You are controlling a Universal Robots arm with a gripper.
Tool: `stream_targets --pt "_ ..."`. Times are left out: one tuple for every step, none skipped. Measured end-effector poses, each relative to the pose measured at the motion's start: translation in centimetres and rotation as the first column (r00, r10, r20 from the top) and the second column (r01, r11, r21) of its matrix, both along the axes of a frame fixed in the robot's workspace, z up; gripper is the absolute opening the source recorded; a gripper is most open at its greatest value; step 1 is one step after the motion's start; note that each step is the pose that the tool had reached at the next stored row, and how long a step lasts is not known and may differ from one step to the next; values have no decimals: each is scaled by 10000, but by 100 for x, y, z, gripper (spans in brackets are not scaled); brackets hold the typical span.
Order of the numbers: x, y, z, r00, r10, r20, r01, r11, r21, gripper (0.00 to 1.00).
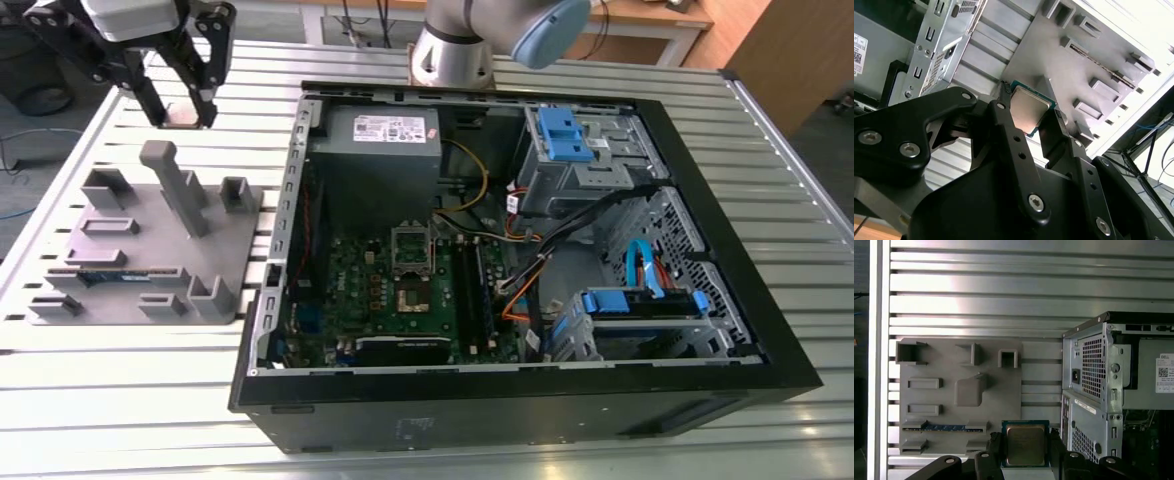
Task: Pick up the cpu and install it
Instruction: 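Pick up the cpu and move it towards the insertion slot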
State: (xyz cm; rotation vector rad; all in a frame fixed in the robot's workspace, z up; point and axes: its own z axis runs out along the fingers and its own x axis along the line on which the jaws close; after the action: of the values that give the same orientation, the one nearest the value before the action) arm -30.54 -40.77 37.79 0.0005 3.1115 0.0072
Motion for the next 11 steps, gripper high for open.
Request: stream_targets --pt "21 0 0 10000 0 0 0 10000 0 47" --pt "43 0 0 10000 0 0 0 10000 0 47" --pt "67 0 0 10000 0 0 0 10000 0 47" --pt "90 0 0 10000 0 0 0 10000 0 47" --pt "114 0 0 10000 0 0 0 10000 0 47" --pt "138 0 0 10000 0 -1 0 10000 0 47" --pt "161 0 0 10000 0 0 0 10000 0 47" --pt "184 0 0 10000 0 0 0 10000 0 47" --pt "208 0 0 10000 0 0 0 10000 0 47" --pt "233 0 0 10000 0 0 0 10000 0 47" --pt "255 0 0 10000 0 0 0 10000 0 47"
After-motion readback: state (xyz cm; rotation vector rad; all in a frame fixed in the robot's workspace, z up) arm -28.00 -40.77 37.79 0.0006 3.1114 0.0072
